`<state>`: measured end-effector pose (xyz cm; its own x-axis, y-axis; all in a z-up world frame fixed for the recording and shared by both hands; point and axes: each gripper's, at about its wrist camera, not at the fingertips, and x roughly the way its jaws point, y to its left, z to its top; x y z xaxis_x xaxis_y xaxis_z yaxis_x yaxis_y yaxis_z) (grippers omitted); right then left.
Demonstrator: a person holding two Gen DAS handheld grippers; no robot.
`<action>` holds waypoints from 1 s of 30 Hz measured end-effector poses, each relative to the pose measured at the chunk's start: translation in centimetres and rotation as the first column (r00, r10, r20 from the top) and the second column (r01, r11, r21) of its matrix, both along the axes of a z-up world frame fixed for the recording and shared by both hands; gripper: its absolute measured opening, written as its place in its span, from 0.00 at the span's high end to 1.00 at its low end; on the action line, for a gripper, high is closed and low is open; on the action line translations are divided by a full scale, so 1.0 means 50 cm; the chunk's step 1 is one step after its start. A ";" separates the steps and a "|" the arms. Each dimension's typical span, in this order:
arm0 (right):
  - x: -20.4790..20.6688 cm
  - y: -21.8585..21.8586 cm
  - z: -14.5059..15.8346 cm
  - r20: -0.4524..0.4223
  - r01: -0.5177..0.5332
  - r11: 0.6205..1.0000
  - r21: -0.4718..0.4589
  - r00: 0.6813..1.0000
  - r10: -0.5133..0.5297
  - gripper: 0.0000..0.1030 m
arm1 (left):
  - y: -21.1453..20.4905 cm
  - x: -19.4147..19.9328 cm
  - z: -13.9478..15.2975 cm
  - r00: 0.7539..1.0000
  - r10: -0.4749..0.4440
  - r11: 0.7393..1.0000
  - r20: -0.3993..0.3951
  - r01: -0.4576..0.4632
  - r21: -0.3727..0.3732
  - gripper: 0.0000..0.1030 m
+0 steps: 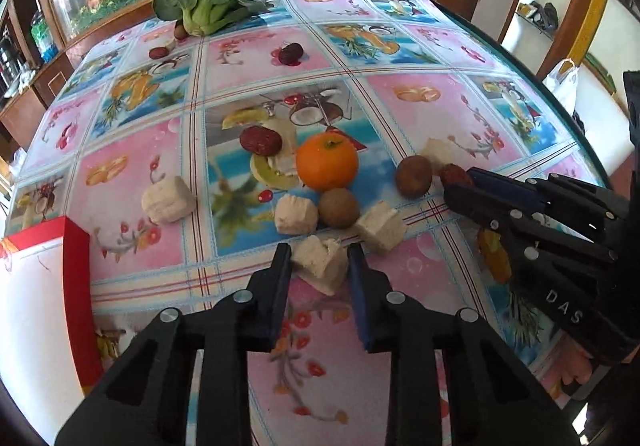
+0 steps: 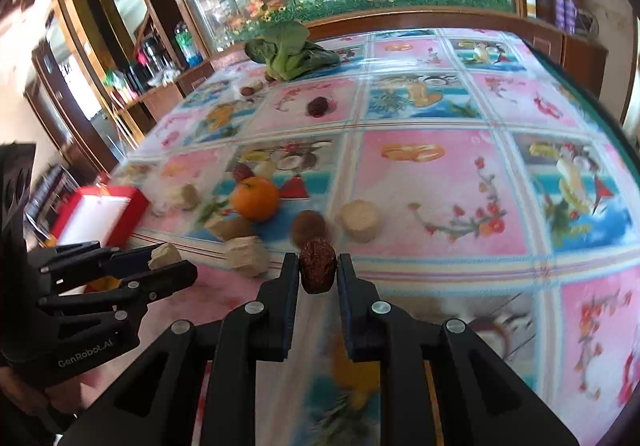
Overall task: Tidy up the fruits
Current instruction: 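Grasp a dark red date with the right gripper while the left grasps a beige cube, then carry the date and cube into the tray and open both grippers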
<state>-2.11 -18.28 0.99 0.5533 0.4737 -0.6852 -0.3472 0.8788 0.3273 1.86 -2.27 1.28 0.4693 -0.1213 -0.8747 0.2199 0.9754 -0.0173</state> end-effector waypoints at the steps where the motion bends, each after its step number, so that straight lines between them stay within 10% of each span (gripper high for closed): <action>1: -0.009 0.011 0.006 0.000 -0.009 1.000 0.023 1.000 0.009 0.83 | 0.004 -0.006 0.002 1.000 0.005 1.000 0.001 -0.005 -0.004 0.71; 14: -0.121 0.260 0.100 0.130 -0.268 0.962 0.046 0.957 0.260 0.83 | 0.129 -0.156 0.135 0.958 0.163 0.980 0.238 -0.185 0.073 0.71; 30: -0.187 0.474 0.051 0.088 -0.428 0.903 -0.036 0.899 0.430 0.83 | 0.382 -0.303 0.143 0.839 0.416 0.859 0.350 -0.489 0.150 0.71</action>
